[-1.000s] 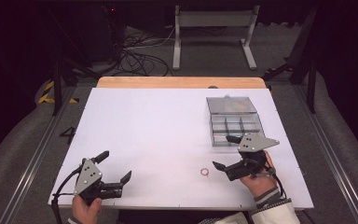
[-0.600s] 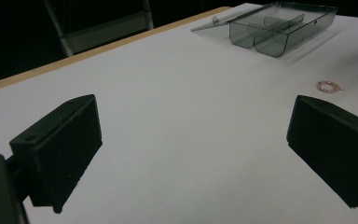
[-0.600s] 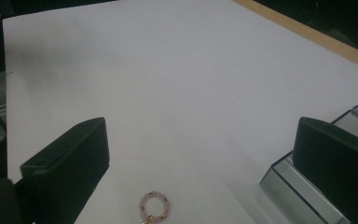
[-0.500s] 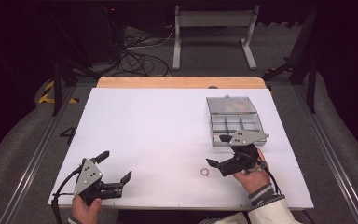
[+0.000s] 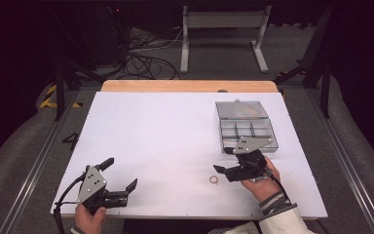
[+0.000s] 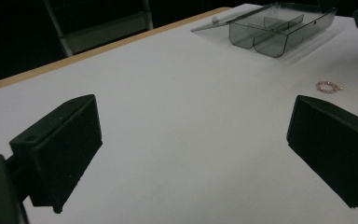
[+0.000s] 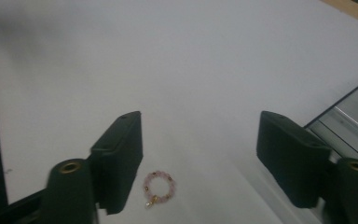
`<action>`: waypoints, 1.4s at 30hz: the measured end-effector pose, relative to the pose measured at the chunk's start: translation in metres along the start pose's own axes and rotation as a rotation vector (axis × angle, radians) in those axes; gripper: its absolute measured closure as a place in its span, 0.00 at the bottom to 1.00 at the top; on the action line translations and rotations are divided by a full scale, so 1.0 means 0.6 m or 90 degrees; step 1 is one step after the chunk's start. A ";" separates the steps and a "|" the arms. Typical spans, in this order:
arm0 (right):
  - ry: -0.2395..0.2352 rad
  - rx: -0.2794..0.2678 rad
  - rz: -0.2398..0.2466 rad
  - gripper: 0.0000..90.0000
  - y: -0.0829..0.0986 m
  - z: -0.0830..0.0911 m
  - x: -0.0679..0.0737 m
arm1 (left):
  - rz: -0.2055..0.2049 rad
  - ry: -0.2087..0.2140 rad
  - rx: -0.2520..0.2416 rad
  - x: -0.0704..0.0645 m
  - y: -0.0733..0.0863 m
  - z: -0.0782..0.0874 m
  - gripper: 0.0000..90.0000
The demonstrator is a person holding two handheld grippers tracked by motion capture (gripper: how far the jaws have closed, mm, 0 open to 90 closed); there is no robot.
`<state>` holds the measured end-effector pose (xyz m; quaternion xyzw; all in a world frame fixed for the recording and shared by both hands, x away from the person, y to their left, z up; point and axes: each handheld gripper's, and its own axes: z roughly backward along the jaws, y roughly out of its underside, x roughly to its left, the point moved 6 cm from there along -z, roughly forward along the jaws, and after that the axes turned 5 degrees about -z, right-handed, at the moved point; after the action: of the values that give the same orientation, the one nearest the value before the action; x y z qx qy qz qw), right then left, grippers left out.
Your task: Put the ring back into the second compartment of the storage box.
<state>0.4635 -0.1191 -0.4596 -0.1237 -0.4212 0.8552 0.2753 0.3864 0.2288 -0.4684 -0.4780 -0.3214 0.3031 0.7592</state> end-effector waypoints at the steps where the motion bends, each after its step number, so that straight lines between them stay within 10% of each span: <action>1: 0.004 0.021 0.007 0.46 0.003 -0.006 0.004 | 0.000 0.000 0.000 0.000 0.000 0.000 0.04; 42: -0.028 0.233 -0.015 0.75 0.040 -0.072 0.013 | -0.002 0.004 0.004 0.000 0.001 -0.003 0.04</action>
<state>0.4673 -0.0986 -0.5049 -0.0476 -0.2660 0.9168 0.2942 0.3876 0.2280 -0.4695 -0.4759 -0.3190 0.3016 0.7621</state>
